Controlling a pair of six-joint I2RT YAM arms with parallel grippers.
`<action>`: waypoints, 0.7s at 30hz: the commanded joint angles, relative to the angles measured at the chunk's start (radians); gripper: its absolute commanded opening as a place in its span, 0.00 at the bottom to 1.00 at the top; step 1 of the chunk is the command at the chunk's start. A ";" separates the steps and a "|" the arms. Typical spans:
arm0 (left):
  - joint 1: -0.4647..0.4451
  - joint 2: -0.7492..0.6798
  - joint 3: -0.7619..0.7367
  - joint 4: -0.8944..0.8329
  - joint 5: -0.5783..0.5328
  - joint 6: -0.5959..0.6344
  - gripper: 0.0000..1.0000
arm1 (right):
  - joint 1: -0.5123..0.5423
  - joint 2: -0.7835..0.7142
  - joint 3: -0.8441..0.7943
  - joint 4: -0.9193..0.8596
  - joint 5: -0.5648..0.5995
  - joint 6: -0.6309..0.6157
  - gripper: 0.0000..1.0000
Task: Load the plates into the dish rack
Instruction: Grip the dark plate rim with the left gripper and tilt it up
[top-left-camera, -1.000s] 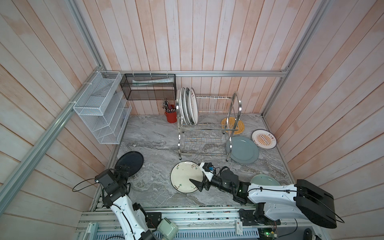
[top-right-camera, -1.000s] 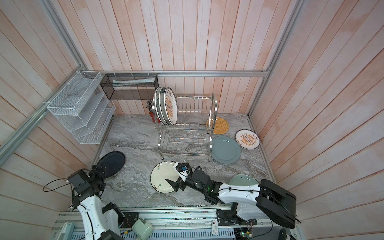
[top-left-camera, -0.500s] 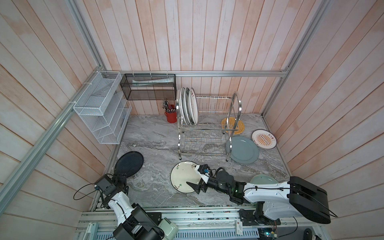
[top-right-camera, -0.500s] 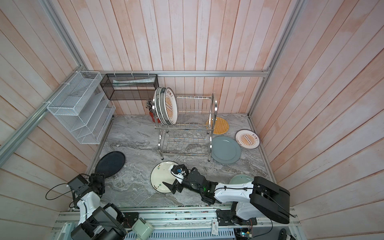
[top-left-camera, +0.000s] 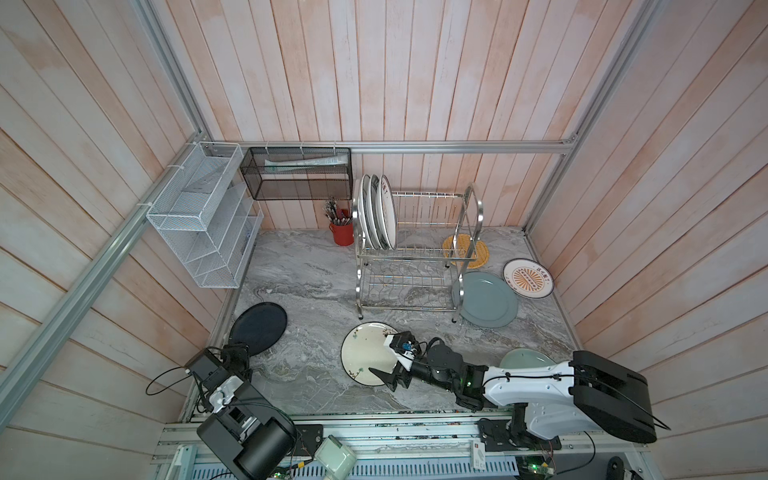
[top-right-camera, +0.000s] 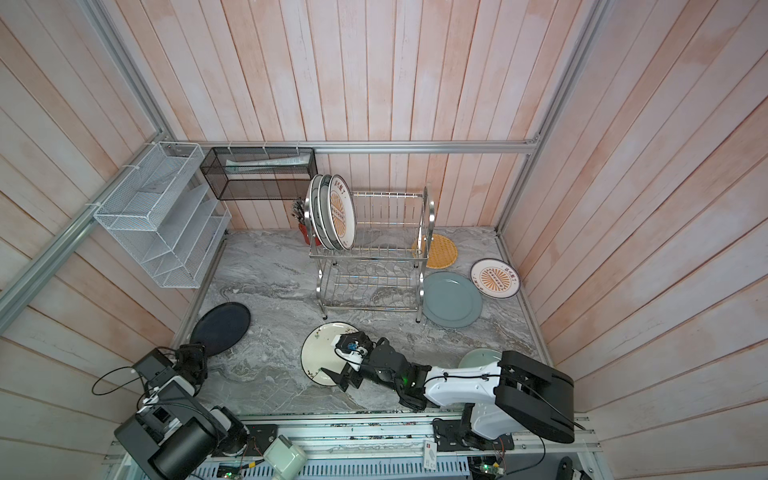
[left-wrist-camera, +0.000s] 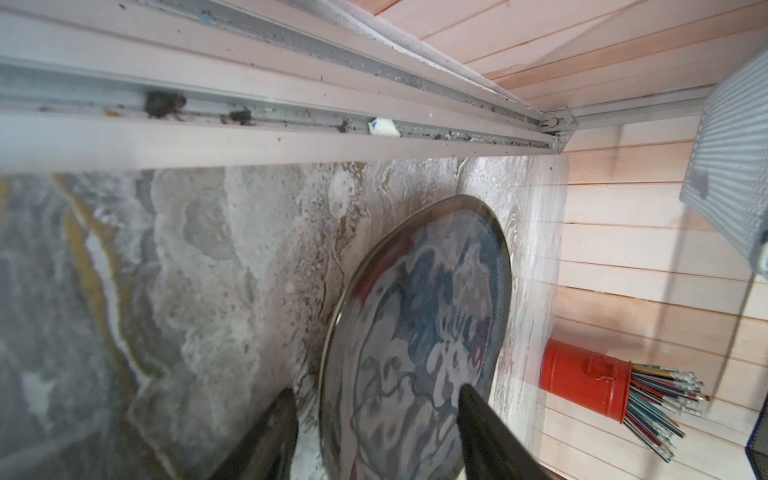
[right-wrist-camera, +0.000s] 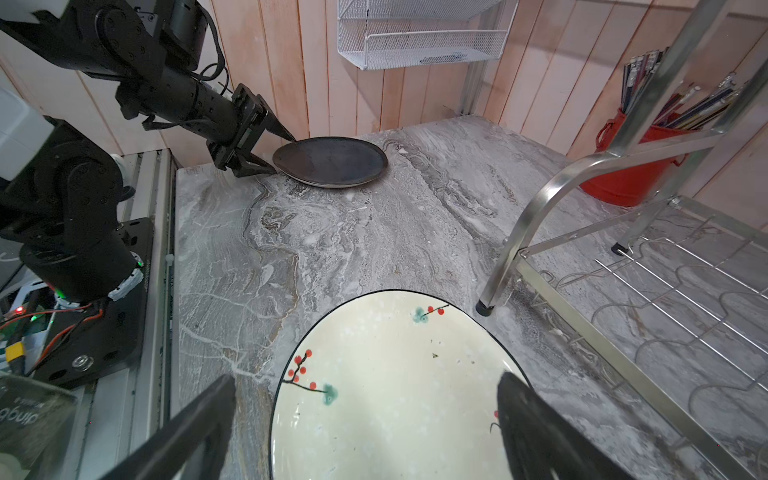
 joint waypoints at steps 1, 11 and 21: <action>0.003 0.084 -0.014 0.005 0.011 -0.002 0.58 | 0.008 -0.021 0.016 0.002 0.020 -0.012 0.98; 0.003 0.149 0.003 0.061 0.033 -0.004 0.27 | 0.014 -0.023 0.015 0.003 0.030 -0.021 0.98; 0.003 0.136 -0.041 0.220 0.124 -0.057 0.00 | 0.023 -0.014 0.020 0.004 0.033 -0.025 0.98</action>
